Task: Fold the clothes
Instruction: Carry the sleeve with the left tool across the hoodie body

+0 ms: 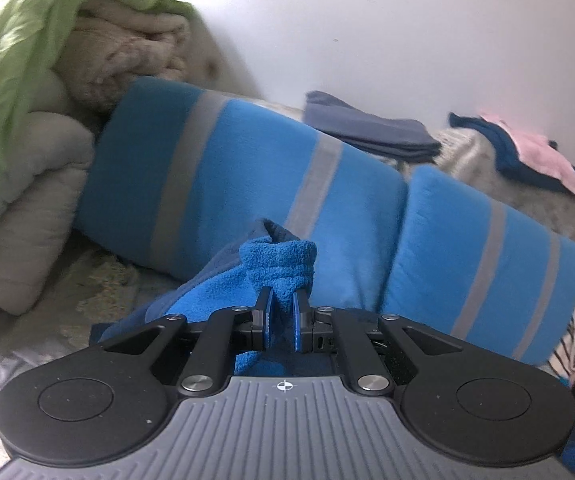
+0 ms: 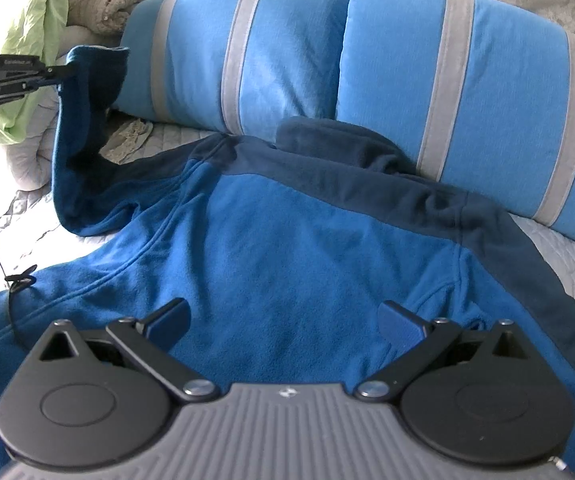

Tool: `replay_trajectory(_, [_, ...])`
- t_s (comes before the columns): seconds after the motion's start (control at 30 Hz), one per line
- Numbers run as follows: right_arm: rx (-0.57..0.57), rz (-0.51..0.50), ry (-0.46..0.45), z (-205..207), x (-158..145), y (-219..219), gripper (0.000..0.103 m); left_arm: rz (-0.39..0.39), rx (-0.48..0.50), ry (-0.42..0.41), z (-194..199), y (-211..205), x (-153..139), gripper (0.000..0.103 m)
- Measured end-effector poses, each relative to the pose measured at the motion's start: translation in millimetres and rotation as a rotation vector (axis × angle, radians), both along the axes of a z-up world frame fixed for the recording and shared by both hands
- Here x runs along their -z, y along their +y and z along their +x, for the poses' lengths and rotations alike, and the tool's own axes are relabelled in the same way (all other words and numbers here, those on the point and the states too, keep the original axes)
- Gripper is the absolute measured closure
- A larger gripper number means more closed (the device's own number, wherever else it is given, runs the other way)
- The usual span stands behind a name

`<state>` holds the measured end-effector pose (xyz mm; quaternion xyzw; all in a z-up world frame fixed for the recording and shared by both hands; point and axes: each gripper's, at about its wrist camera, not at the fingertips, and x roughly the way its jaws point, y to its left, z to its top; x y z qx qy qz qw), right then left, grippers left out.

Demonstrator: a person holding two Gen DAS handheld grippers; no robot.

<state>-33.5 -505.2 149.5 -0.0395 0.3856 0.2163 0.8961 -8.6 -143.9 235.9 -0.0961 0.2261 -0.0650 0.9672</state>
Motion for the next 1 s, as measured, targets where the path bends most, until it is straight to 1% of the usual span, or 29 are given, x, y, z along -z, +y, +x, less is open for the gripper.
replay_trajectory(0.5, [-0.003,-0.007,0.011,-1.0,3.2,-5.4,0.0,0.049,0.16,0.05,-3.2,-67.4,17.2,0.093])
replay_trajectory(0.9, [0.007,-0.007,0.014,-2.2,3.8,-8.5,0.0,0.089,0.231,0.09,-10.9,-103.3,38.5,0.093])
replay_trajectory(1.0, [0.007,-0.009,0.015,-2.4,5.5,-7.7,0.0,0.1,0.245,0.124,-8.9,-112.2,43.0,0.091])
